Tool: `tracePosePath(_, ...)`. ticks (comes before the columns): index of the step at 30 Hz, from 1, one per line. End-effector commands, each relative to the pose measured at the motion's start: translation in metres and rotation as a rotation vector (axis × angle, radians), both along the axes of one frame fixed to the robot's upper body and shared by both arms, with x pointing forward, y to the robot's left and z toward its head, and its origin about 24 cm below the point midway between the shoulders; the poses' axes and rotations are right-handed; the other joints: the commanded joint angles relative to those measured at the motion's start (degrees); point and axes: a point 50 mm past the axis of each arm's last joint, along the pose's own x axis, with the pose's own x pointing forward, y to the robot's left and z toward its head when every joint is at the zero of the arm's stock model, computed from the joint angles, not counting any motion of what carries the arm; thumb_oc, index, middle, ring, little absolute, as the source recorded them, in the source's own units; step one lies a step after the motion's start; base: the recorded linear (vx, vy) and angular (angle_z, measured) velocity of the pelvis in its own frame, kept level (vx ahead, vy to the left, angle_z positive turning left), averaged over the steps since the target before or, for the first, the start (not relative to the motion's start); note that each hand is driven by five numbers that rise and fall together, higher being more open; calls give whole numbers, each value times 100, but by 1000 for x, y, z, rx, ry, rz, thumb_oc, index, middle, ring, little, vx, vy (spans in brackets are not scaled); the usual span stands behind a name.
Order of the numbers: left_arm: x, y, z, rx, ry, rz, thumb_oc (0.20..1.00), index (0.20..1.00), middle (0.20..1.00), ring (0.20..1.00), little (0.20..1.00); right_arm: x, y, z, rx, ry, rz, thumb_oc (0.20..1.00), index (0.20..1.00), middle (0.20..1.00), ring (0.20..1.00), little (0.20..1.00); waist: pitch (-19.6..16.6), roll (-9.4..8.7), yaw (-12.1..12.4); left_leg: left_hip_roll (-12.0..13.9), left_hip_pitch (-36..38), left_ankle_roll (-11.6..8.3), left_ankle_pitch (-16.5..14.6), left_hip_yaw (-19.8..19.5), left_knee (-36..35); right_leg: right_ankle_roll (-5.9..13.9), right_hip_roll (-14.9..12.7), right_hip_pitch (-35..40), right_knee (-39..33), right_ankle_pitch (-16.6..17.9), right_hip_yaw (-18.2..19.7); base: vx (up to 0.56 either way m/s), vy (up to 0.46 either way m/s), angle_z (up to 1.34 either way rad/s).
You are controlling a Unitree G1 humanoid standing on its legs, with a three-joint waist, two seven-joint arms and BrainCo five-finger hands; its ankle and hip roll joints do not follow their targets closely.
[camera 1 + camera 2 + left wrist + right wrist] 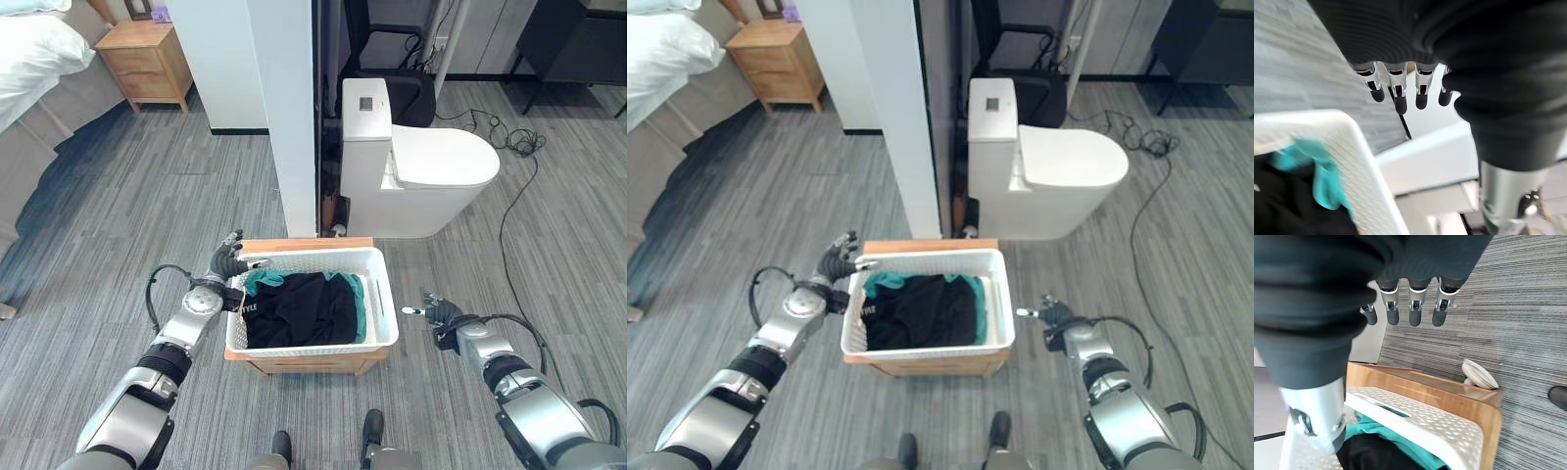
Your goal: Grab the laundry basket,head to the washer,open it,put in the laundry and shut it.
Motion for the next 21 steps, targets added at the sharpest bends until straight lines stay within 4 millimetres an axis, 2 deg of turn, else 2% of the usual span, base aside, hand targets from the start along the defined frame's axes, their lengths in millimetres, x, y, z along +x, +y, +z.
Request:
tracePosePath(1,13,15,18,66,-53,55,1000,1000,1000,1000,1000,14,9,10,-18,-41,18,1000,1000,1000,1000,1000,-18,-318,63,-332,-378,163,60,12,399,562,-462,191,274,-167,232,0,0,0)
tracePosePath(7,15,26,-3,114,93,134,1000,1000,1000,1000,1000,22,14,16,-22,-48,11,1000,1000,1000,1000,1000,45,-354,54,-335,-509,168,72,6,456,560,-463,84,295,-141,235,-9,3,2)
tracePosePath(13,24,28,7,148,106,172,1000,1000,1000,1000,1000,39,19,37,-30,-145,-13,1000,1000,1000,1000,1000,239,-420,22,-307,-760,174,130,8,507,571,-431,-168,335,-59,250,-28,7,1)
tracePosePath(21,29,25,10,176,124,167,1000,1000,1000,1000,1000,48,24,48,-37,-183,7,1000,1000,1000,1000,1000,327,-464,13,-323,-859,181,153,34,488,581,-436,-258,291,-3,286,0,2,0)
